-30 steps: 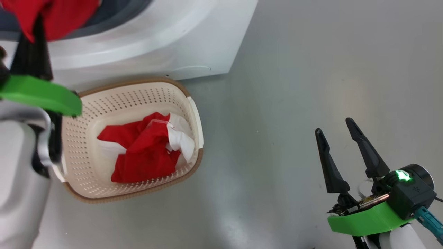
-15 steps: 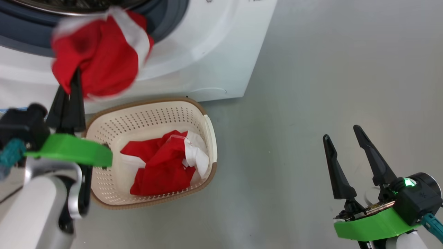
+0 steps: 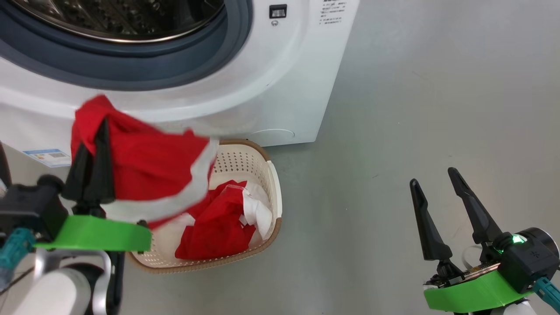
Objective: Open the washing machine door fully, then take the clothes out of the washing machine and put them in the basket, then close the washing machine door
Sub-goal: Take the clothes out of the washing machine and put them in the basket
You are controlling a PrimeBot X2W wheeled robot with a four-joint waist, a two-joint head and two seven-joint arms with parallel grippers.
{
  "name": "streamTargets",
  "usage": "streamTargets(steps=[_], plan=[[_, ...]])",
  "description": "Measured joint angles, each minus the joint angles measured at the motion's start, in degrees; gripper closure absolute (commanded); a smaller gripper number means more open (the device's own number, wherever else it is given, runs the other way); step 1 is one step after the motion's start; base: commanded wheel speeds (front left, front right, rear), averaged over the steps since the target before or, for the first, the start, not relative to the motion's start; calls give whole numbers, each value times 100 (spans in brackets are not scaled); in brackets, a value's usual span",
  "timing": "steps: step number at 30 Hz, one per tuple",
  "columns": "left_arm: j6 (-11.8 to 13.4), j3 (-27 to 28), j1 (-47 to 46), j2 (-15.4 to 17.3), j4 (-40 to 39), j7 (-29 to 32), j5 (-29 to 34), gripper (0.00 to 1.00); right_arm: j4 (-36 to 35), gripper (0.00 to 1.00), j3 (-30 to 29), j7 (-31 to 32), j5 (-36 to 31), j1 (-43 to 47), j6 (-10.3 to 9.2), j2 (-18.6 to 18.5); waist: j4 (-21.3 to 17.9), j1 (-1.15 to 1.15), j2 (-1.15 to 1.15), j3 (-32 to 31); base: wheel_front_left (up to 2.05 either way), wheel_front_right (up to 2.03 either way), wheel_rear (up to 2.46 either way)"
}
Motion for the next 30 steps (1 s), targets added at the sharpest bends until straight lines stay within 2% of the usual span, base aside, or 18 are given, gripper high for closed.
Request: streamTargets(steps=[4,8,13,18,19,25,30], plan=[[46,-63,172,-15,9,52,7,100,-37,0,10,1,0,2,0,0,7,0,0,15,0,0,0],[35,-169,246,-105,369,26,-2,100,-73,0,8,21,0,3,0,0,11,0,0,77,0,0,0],[-187,-305,243,-401,971,-141,-234,100,-110,0,11,52,-1,2,0,0,9,0,0,188,0,0,0],[-627,-356,42,-758,1887,-337,-627,100,-135,0,7,102,-10,-1,0,0,16,0,0,341,0,0,0],[-627,-356,42,-758,1887,-337,-627,100,-135,0,7,102,-10,-1,0,0,16,0,0,341,0,0,0],[-1268,-368,-589,-1056,3055,-503,-994,100,-155,0,2,120,-20,-7,0,0,10,0,0,560,0,0,0],[-1550,-434,-1171,-1278,3930,-536,-1058,100,-208,0,9,120,-53,-18,0,1,-4,0,0,780,0,0,0]])
